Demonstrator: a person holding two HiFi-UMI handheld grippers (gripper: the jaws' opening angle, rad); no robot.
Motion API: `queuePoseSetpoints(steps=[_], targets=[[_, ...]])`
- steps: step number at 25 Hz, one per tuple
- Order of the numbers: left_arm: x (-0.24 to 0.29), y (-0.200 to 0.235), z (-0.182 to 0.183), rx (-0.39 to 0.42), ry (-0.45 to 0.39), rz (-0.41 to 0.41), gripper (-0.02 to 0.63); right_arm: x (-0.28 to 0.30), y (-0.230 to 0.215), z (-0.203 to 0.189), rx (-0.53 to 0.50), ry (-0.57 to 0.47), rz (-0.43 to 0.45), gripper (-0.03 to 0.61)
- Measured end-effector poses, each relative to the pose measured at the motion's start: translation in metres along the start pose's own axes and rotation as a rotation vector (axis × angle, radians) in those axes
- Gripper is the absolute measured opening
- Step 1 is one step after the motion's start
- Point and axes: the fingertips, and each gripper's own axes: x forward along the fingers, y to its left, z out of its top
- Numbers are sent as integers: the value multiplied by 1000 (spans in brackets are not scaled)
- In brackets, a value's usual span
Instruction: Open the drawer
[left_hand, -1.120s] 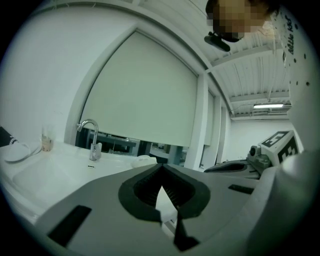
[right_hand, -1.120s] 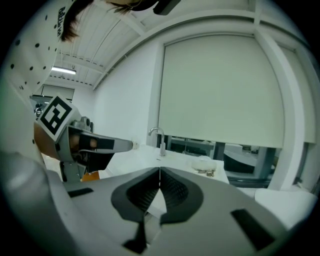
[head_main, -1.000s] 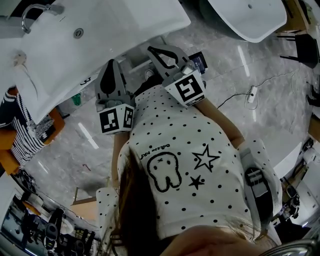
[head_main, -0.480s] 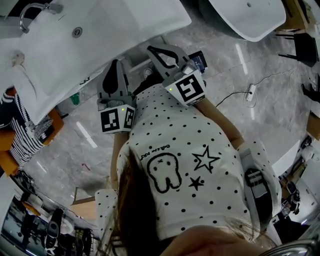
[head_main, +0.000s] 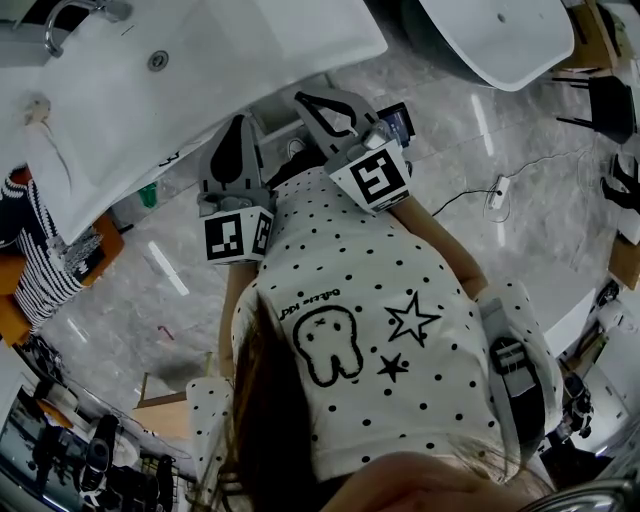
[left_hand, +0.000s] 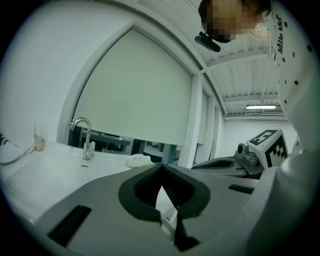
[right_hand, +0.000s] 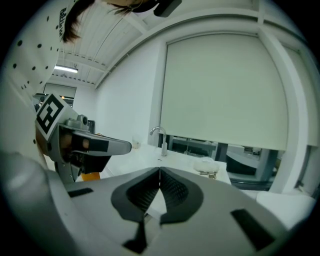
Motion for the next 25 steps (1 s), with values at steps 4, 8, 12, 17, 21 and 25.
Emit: queuePoseSetpoints(steps=[4, 8, 12, 17, 21, 25], targets=[[0, 2, 2, -8, -23, 7, 5, -1, -3, -1, 1, -1, -7, 14], [1, 0, 3, -10, -19, 0, 5, -3, -4, -2, 10, 6, -10, 12], [2, -2, 0, -9, -12, -10, 5, -4, -4, -5, 17, 7, -12, 12], [1, 1, 0, -21, -13, -1, 5, -2, -3, -4, 15, 12, -6, 12], [0, 4, 2, -24, -19, 5, 5, 0, 0, -4, -3, 25, 6, 12], [0, 4, 1, -25, -19, 5, 5, 1, 2, -6, -6, 28, 10, 12]])
